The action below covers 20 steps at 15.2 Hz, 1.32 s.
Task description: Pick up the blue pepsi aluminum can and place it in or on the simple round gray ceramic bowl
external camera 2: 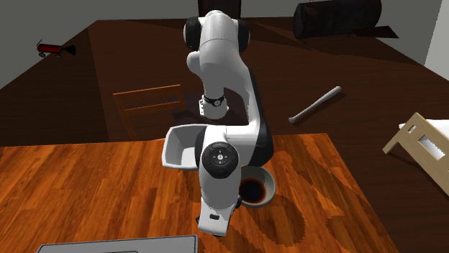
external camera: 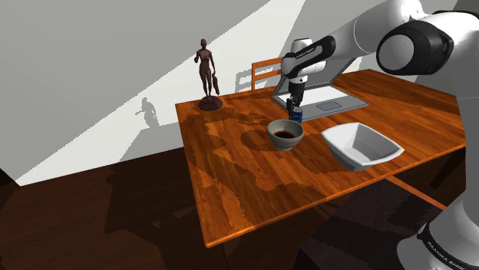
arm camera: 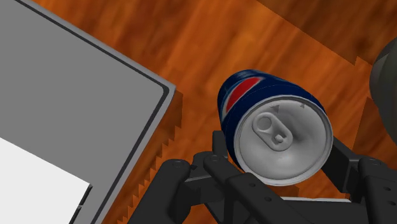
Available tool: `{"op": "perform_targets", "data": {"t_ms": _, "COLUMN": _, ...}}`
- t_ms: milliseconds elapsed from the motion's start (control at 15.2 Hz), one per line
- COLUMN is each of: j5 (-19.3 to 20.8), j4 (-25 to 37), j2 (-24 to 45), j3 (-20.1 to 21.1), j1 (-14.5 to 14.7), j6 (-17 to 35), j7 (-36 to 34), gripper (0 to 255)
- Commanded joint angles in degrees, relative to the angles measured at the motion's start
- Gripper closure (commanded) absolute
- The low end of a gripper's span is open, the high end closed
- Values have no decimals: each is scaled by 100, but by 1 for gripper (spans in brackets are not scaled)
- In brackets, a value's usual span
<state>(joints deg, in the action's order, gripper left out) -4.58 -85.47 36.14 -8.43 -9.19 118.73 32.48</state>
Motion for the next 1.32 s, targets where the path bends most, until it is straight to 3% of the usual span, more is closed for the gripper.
{"op": "perform_targets", "data": {"t_ms": 0, "j5": 6, "j4": 18, "j2": -34, "j3": -4, "j1": 1, "j6": -60, "j7": -2, "gripper": 255}}
{"op": "perform_targets", "data": {"t_ms": 1254, "j5": 82, "j4": 749, "j2": -508, "j3": -51, "j1": 5, "j6": -1261, "j7": -38, "gripper": 255}}
